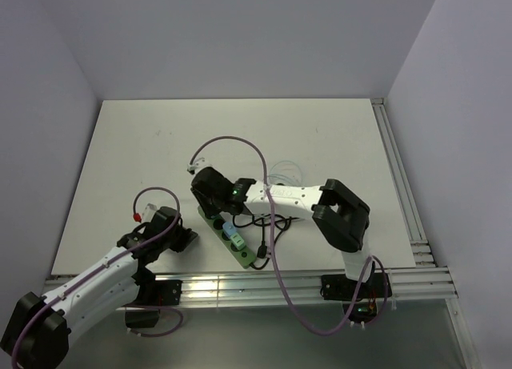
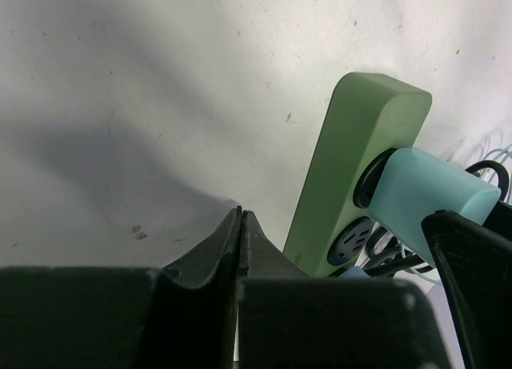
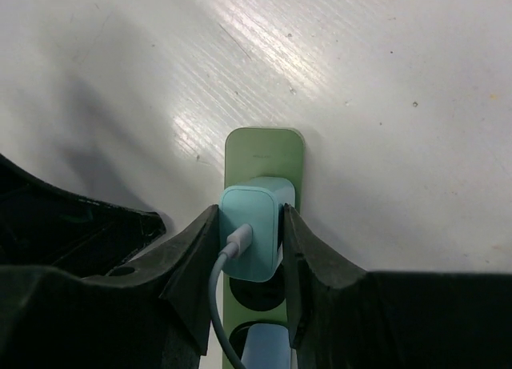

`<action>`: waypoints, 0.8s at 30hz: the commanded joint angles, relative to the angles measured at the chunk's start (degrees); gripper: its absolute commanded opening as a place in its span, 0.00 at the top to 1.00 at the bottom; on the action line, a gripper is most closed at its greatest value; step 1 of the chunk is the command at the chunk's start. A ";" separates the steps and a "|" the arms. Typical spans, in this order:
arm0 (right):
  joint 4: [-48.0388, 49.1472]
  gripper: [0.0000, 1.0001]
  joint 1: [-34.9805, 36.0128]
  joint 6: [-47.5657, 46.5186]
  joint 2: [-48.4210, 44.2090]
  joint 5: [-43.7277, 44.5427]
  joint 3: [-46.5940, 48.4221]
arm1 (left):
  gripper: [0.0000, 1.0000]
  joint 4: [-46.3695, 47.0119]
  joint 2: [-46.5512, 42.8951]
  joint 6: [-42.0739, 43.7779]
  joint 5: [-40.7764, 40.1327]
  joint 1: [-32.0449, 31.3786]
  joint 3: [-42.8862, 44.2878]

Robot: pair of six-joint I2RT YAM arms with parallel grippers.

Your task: Insert the plug

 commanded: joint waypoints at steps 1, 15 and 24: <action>2.16 1.00 -2.35 4.59 6.95 -10.65 -15.90 | 0.94 0.31 -0.64 1.06 0.14 0.34 0.48; 7.72 1.00 -4.73 6.35 6.94 -10.75 -24.89 | 0.94 -0.93 -2.40 0.54 0.23 0.34 0.13; 15.54 1.00 -5.34 11.36 5.97 -11.45 -34.66 | 0.94 -1.80 -3.10 0.45 0.14 0.43 0.57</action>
